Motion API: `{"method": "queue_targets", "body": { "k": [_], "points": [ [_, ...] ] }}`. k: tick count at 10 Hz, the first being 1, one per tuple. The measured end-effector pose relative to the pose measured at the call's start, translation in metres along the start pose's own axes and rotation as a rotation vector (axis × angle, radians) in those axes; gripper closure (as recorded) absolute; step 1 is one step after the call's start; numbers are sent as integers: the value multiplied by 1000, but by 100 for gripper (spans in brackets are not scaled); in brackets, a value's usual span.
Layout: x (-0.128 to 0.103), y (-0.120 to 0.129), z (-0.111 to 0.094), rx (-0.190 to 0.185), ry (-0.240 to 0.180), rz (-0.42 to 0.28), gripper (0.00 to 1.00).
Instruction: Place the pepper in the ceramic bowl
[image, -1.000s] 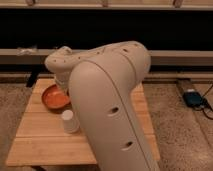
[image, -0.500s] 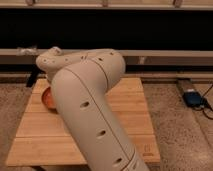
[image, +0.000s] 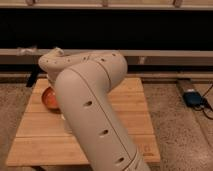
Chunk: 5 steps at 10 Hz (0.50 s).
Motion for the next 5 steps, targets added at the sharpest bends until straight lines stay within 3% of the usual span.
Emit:
{"method": "queue_targets", "body": {
  "k": [5],
  "points": [
    [-1,2,0,-2,0,-3,20]
  ]
}}
